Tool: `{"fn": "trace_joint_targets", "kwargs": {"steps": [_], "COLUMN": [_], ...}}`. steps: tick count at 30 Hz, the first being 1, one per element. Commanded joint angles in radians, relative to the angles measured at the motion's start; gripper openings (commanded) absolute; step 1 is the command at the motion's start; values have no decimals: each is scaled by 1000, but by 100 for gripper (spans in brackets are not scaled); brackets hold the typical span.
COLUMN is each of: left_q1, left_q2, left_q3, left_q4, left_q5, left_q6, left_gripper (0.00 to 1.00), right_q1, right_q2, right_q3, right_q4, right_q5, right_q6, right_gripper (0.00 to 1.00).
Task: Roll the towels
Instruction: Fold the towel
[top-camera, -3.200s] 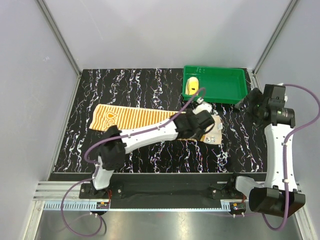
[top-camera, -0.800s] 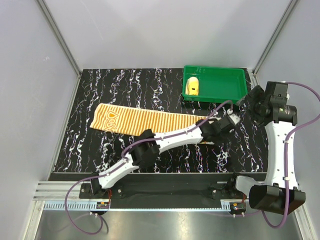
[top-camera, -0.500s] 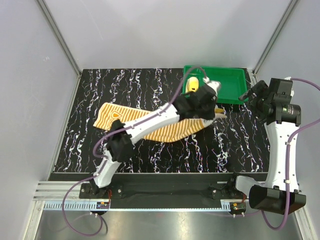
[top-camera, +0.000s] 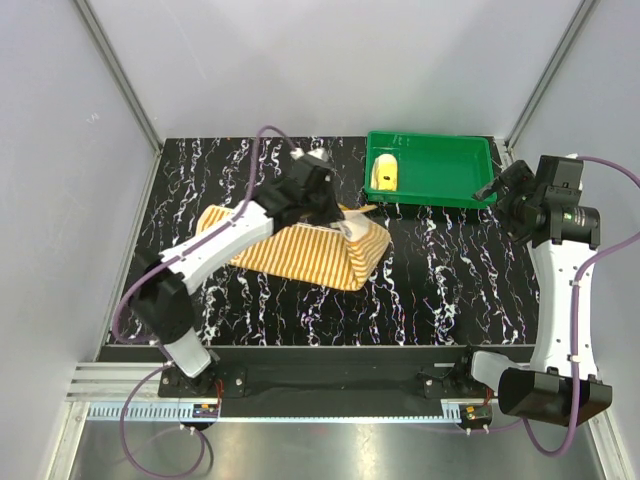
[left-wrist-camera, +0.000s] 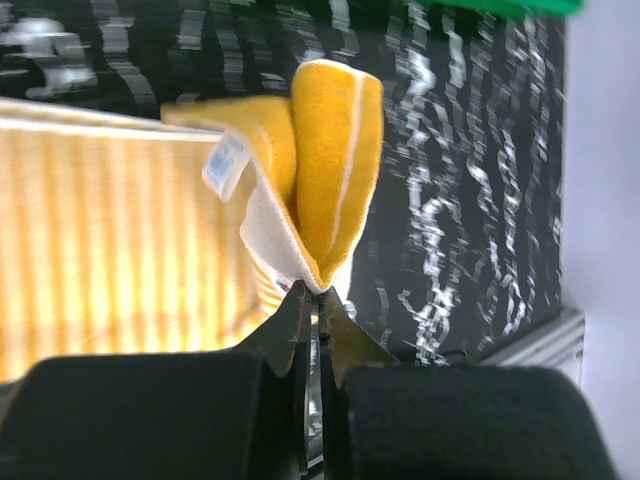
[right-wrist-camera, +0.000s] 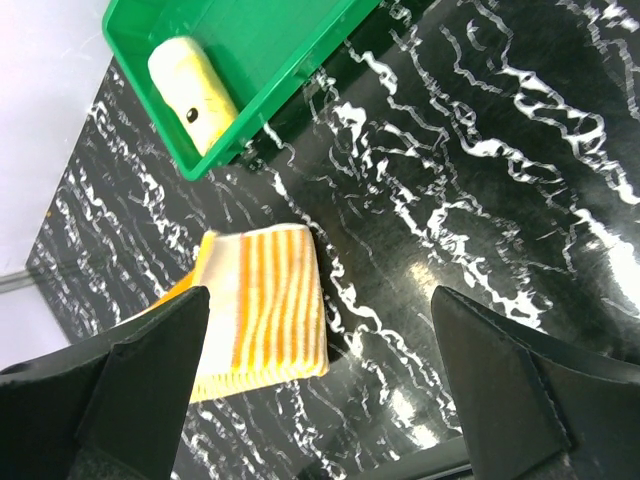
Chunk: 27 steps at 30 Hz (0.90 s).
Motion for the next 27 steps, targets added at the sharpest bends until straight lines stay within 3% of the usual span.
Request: {"fn": "trace_joint_targets", "kwargs": {"steps": [1,14,22,27], "left_q1": [77,381,609,670], "left_q2": [-153,-327,-289,-250], "left_q3": [-66,-221,-181,-127], "left_q4": [49,-34,-57,-120], "left_q5": [10,88,174,216], "left_q6": [-7,203,372,444], "left_gripper": [0,0,0,0], "right_q1": [-5,-5,-5,-5], "right_q2": [7,9,29,43], "right_q3": [-19,-91,-129,-148], "right_q4": [34,82,109,126], "right_q5": [-50,-90,-119,-124], "right_q6": [19,2,-5,-18], "right_gripper": [100,100,100,100]}}
